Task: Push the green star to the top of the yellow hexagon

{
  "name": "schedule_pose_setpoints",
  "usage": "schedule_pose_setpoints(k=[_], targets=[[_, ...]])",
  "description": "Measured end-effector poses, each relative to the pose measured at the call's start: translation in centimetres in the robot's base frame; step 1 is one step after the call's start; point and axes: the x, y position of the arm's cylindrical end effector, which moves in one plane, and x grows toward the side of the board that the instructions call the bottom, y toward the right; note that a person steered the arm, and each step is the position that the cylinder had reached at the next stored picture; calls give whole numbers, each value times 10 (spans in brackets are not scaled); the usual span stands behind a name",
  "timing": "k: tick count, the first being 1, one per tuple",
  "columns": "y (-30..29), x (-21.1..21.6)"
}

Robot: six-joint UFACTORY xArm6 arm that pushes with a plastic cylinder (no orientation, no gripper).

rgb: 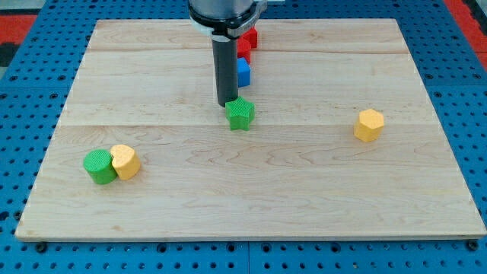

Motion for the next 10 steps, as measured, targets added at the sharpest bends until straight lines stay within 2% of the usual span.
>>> schedule_pose_setpoints(k=[3,4,7,8,9,10], targets=[[-38,44],[-25,45],[71,35],[68,40],[20,38],[21,32]])
